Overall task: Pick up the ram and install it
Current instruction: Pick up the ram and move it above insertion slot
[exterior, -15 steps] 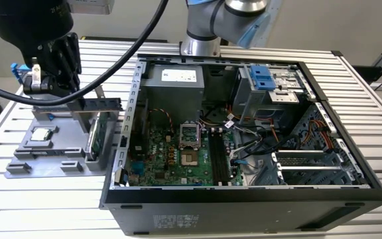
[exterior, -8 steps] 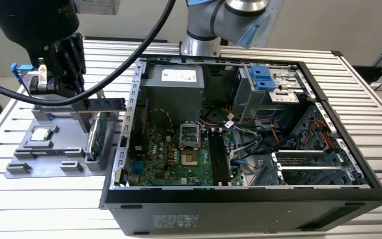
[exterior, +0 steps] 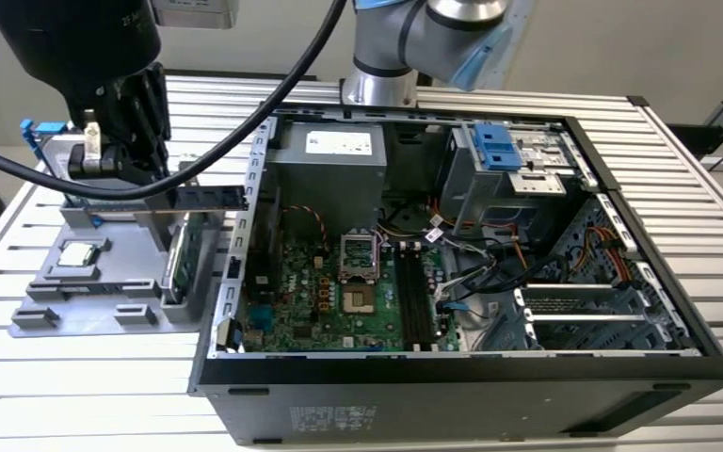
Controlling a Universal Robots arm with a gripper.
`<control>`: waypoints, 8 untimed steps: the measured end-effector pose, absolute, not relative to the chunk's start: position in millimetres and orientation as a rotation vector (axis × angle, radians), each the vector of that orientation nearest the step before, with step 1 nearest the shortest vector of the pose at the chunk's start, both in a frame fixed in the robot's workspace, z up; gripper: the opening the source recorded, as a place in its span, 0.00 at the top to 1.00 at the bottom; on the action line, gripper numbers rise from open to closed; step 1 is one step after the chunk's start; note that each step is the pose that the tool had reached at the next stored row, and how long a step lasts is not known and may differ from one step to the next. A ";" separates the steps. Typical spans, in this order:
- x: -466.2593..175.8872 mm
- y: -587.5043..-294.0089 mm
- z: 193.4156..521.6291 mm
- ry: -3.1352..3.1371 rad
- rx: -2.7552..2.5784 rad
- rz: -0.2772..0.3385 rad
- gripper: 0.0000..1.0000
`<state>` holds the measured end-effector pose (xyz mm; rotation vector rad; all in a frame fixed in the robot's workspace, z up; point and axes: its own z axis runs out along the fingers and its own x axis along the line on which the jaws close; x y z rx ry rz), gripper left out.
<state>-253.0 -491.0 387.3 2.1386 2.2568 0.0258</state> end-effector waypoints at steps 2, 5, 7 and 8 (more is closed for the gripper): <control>-251.4 -490.9 387.4 2.257 2.139 0.026 1.00; -249.1 -491.0 387.3 2.257 2.139 0.026 1.00; -247.5 -491.0 387.3 2.257 2.139 0.026 1.00; -246.8 -491.0 387.4 2.257 2.139 0.026 1.00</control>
